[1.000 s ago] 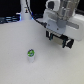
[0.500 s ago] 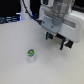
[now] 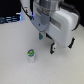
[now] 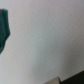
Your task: Open the kcup holder, insert the kcup into the holder, and close the kcup holder
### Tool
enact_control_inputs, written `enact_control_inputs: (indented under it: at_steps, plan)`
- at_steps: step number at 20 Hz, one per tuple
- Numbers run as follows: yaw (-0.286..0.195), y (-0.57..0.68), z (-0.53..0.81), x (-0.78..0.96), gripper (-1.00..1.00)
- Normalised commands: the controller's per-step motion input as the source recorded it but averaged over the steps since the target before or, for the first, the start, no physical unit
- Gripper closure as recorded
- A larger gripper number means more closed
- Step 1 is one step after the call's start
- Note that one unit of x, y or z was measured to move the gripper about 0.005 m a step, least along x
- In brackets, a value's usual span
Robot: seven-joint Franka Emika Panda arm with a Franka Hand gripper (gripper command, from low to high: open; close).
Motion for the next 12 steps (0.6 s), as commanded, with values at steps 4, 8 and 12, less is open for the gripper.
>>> enact_control_inputs:
  at_steps: [4,8,12]
  plan:
    - [-0.31,-0.38,0.02,-0.08,-1.0]
    - [-0.314,-0.37,0.0,-0.1,-1.0]
    - [-0.303,-0.41,-0.18,-0.17,-1.0]
